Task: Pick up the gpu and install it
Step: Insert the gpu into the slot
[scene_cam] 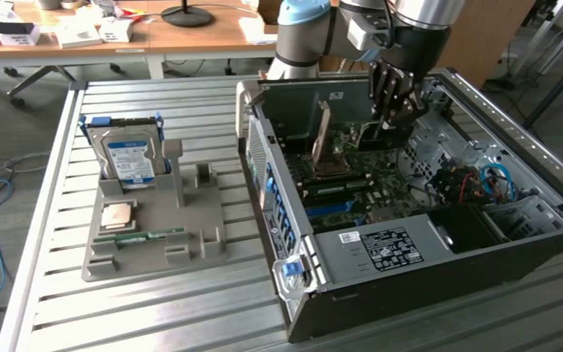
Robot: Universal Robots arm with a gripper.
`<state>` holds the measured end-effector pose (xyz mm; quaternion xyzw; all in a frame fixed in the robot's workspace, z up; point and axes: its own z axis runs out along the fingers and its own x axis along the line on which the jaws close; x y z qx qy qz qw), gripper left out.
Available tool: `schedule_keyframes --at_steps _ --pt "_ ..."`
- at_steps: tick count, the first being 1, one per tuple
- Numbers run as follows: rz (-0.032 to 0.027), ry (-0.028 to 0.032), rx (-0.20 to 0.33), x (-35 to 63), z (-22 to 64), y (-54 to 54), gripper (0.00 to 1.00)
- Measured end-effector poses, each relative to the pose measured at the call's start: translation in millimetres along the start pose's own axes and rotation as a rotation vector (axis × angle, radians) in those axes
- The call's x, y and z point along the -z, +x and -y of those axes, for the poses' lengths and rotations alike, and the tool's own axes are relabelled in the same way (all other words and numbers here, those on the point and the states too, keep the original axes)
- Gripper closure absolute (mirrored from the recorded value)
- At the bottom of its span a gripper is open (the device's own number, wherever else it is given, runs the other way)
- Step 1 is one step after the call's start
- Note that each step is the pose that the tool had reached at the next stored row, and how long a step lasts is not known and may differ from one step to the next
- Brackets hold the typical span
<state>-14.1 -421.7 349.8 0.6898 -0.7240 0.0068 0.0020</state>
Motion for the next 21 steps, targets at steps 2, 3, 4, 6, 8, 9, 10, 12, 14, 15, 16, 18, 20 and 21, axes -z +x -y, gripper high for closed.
schedule_keyframes --at_steps 2,3,4,6,8,9,10,12,14,15,16,18,20,21 --pt "-0.0001 -0.0001 0.0 -1.2 -0.1 0.0 0.74" --pt "-0.0003 -0.0001 0.0 -1.2 -0.1 0.0 0.74" --pt "-0.0003 0.0 0.0 -1.2 -0.1 0.0 0.74" --pt "-0.0001 -0.0001 0.0 -1.3 -0.1 0.0 0.74" --pt "0.0 0.0 0.0 -1.5 -1.1 0.0 0.74" --pt "0.0 0.0 0.0 -1.6 -1.8 0.1 0.74" --pt "0.0 0.0 0.0 -1.7 -2.5 0.1 0.74" --pt "0.0 0.0001 0.0 -1.9 -3.2 0.1 0.74" --pt "0.0002 0.0001 0.0 -2.1 -3.2 0.6 0.74" --pt "0.0003 0.0001 0.0 -2.2 -3.2 1.0 0.74" --pt "0.0001 0.0001 0.0 -2.2 -3.1 1.5 0.74" --pt "0.0 0.0 0.0 -2.1 -3.1 2.9 0.74" --pt "0.0 0.0 0.0 -2.1 -3.0 4.5 0.74" --pt "0.0 0.0 0.0 -2.2 -3.0 5.4 0.74"
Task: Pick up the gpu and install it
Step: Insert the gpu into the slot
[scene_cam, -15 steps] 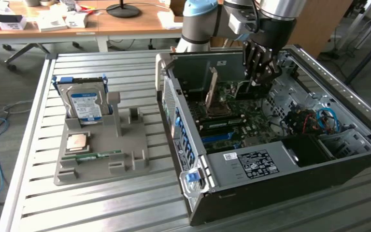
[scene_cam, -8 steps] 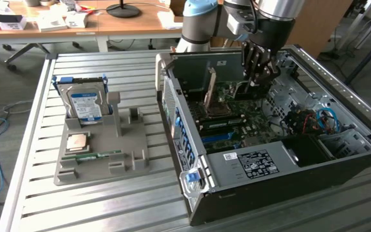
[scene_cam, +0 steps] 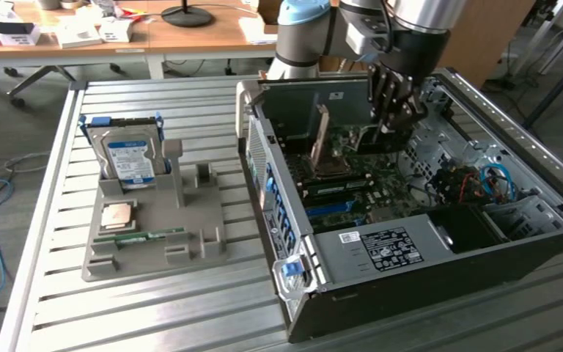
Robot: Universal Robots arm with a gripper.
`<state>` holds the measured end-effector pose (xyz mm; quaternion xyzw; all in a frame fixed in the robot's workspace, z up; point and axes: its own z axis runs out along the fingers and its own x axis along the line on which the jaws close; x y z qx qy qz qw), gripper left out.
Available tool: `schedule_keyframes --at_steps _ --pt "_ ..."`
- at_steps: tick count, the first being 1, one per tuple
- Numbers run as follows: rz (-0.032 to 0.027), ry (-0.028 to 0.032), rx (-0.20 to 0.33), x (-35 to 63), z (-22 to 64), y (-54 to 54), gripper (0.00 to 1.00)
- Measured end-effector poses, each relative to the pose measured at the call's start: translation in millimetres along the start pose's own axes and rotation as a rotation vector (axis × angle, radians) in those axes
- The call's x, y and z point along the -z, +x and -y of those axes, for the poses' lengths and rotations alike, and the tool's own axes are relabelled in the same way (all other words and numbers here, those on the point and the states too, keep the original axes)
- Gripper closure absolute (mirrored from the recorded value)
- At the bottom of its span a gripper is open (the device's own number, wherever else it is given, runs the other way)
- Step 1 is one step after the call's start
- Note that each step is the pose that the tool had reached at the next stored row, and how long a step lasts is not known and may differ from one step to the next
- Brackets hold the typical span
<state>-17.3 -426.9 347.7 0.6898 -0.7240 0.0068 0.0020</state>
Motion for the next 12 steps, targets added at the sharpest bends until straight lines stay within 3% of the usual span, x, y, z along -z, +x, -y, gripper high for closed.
schedule_keyframes --at_steps 12 --pt "0.0 0.0 0.0 -3.7 0.1 3.1 0.74"
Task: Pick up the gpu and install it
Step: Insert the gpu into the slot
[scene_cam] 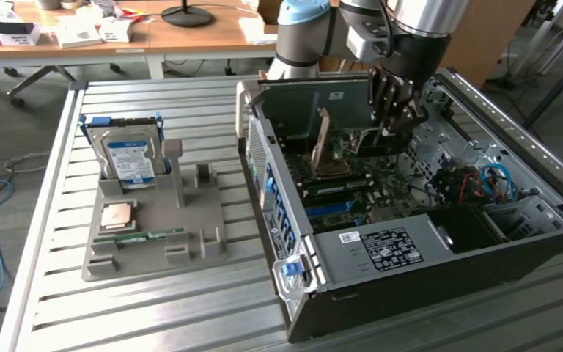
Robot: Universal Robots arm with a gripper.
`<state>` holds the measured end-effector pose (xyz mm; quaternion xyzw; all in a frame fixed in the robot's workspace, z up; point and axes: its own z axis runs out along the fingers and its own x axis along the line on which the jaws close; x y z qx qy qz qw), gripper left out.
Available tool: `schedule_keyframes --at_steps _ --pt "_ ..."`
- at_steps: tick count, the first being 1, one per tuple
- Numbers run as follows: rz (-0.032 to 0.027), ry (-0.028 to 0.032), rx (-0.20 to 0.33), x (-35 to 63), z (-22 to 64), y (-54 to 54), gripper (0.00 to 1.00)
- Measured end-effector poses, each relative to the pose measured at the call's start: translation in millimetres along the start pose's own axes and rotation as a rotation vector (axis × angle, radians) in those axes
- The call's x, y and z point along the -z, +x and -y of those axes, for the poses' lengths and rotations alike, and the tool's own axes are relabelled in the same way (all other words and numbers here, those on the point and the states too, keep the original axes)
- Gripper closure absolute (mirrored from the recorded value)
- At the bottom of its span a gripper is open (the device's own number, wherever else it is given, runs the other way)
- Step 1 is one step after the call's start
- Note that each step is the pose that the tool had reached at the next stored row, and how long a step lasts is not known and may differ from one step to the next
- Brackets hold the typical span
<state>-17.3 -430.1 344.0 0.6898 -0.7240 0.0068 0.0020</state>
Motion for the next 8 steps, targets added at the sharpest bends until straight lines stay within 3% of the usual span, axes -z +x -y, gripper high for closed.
schedule_keyframes --at_steps 8 --pt "0.0 0.0007 0.0 -9.5 -0.2 -0.1 0.74"
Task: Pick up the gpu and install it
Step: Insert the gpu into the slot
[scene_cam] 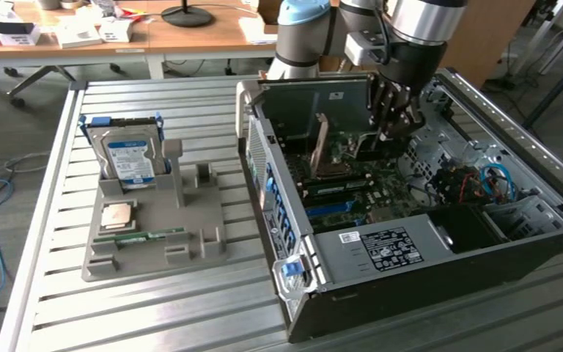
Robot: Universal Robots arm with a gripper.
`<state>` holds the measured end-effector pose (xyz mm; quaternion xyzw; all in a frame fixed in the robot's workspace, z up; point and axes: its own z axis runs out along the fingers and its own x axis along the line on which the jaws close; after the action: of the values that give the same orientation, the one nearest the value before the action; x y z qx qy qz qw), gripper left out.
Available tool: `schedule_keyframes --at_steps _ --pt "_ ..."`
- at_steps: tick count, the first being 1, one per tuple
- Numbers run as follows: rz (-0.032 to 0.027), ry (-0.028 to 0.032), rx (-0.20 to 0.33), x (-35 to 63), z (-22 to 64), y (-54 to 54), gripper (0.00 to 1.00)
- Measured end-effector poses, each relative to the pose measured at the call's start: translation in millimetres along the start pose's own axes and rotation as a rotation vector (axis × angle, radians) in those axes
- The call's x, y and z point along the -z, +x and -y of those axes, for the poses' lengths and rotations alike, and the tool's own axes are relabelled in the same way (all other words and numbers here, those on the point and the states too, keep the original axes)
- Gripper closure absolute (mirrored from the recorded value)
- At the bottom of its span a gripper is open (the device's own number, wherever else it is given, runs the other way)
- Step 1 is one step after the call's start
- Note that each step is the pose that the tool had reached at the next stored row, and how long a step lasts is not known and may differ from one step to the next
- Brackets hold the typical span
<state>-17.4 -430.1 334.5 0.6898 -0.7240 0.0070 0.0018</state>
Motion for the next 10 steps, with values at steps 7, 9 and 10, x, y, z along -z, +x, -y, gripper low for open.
schedule_keyframes --at_steps 7,9,10 --pt "-0.0001 0.0007 0.0 -9.1 -0.2 -0.1 0.74" --pt "0.0 0.0008 0.0 -11.5 -0.2 -0.1 0.74" --pt "0.0 0.0009 0.0 -12.7 -0.2 -0.1 0.74"
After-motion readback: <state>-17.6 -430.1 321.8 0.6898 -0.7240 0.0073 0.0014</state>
